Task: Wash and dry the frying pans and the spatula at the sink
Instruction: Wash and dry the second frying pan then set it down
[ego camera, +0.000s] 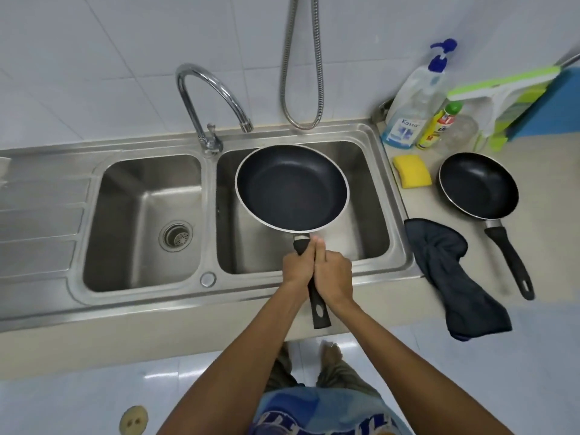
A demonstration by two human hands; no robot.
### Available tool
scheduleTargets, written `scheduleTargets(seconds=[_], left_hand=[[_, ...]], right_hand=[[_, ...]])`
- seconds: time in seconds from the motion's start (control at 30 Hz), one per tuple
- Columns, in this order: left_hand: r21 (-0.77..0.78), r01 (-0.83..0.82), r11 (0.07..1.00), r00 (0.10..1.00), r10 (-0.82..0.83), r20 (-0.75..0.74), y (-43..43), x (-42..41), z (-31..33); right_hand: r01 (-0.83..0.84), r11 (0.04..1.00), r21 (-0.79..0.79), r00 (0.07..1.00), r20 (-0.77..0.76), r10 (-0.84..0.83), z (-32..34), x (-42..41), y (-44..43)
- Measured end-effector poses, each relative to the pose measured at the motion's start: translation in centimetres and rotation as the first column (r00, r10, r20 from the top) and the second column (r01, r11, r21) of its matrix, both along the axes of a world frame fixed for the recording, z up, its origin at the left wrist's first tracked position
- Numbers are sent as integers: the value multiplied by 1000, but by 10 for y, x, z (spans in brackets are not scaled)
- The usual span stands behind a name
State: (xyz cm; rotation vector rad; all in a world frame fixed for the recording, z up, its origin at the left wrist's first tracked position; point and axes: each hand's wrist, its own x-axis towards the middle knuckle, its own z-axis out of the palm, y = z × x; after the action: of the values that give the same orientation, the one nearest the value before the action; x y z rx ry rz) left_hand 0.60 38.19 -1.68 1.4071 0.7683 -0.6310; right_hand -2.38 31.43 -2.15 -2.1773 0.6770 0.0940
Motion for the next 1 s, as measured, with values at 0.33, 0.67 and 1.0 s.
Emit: scheduleTargets(seconds=[0.33, 0.67, 1.0], left_hand=[[-147, -87, 985, 994, 96, 54, -24, -30, 17], [-139, -89, 986, 988, 105, 111, -51, -44, 28], [-113, -32, 993, 991, 46, 124, -44, -54, 28]], right_hand=[[-224, 628, -745, 965, -81, 248, 19, -23, -211], [-325, 637, -699, 945, -271, 184, -46, -60, -271], [-98, 907, -409, 972, 157, 176, 7, 1, -264]])
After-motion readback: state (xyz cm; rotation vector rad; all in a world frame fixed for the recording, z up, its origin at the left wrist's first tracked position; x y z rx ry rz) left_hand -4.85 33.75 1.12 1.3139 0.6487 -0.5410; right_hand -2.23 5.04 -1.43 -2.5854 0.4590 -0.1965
